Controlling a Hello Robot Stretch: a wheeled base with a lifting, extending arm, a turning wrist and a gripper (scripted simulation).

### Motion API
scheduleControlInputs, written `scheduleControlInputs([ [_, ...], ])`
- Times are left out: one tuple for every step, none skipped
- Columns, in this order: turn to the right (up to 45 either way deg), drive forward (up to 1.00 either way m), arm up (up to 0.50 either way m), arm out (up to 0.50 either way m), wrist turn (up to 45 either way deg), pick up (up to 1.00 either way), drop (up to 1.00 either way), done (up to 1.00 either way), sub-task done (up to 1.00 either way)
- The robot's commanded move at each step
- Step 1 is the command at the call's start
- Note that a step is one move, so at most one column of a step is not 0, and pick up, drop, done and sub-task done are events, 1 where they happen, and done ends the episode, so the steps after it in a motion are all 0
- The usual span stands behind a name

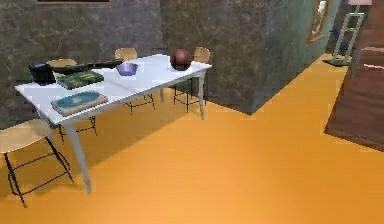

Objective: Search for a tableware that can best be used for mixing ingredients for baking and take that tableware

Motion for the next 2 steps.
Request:
scheduleControlInputs([
  [0.0,1.00,0.00,0.00,0.0,0.00,0.00,0.00,0.00],
  [-3.0,0.00,0.00,0.00,0.0,0.00,0.00,0.00,0.00],
])
